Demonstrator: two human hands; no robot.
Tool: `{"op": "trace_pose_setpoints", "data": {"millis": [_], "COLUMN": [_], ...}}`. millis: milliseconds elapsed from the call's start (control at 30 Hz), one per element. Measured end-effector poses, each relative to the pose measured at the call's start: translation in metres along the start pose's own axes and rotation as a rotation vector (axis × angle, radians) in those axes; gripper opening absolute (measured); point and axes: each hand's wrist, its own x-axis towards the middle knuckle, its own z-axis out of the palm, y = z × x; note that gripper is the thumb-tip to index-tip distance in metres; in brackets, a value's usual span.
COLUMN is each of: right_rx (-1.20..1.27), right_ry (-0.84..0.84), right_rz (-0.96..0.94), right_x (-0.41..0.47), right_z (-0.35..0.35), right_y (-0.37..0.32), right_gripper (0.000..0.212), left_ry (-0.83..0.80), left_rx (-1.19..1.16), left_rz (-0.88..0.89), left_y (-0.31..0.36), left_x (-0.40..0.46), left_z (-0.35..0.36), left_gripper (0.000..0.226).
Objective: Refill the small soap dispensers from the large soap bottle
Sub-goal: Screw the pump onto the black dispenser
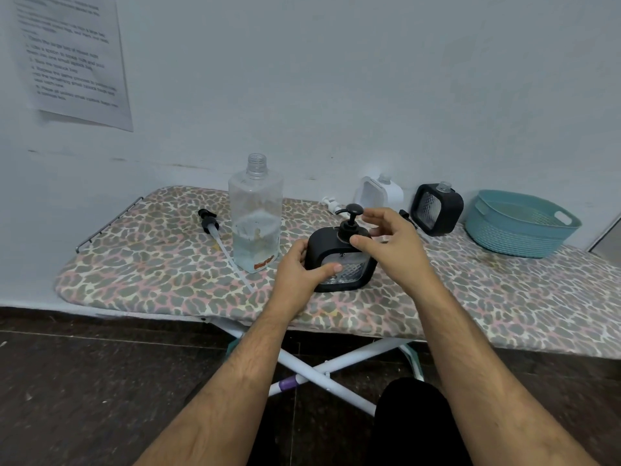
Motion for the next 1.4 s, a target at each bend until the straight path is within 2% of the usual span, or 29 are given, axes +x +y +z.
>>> {"op": "trace_pose_setpoints", "data": {"millis": [167, 233, 433, 633, 967, 1100, 1333, 1400], "right_rx": [0.056, 0.123, 0.149, 0.174, 0.299, 0.275, 0.194, 0.163], "right_ry": [-0.253, -0.308, -0.308, -0.253, 0.075, 0.188, 0.420, 0.493], "right_rz": [0.141, 0.152, 0.164, 0.172, 0.177, 0.166, 0.190, 0.196], "right_x": [-0.002, -0.002, 0.006, 0.005, -0.006, -0.003, 0.016, 0.026], "right_z": [-0.025, -0.029, -0.046, -0.092, -0.161, -0.183, -0.221, -0.235], "right_y": [0.027, 0.034, 0.040, 0.047, 0.064, 0.072, 0.096, 0.100], "right_gripper": [0.064, 0.062, 0.058, 0.059, 0.047, 0.042, 0.049, 0.045], "left_ry": [-0.016, -0.013, -0.030, -0.110, -0.248, -0.262, -0.299, -0.312], "left_rx": [-0.023, -0.022, -0.032, -0.058, -0.018, 0.004, 0.069, 0.116], "left_rz": [-0.005, -0.003, -0.020, -0.021, 0.045, 0.060, 0.054, 0.069], "left_y": [0.001, 0.001, 0.007, 0.019, 0.036, 0.033, 0.030, 0.031], "left_x": [0.000, 0.002, 0.009, 0.019, 0.047, 0.064, 0.096, 0.105], "left_z": [0.001, 0.002, 0.017, 0.056, 0.142, 0.174, 0.218, 0.232], "left_gripper": [0.050, 0.048, 0.046, 0.048, 0.044, 0.046, 0.059, 0.060]}}
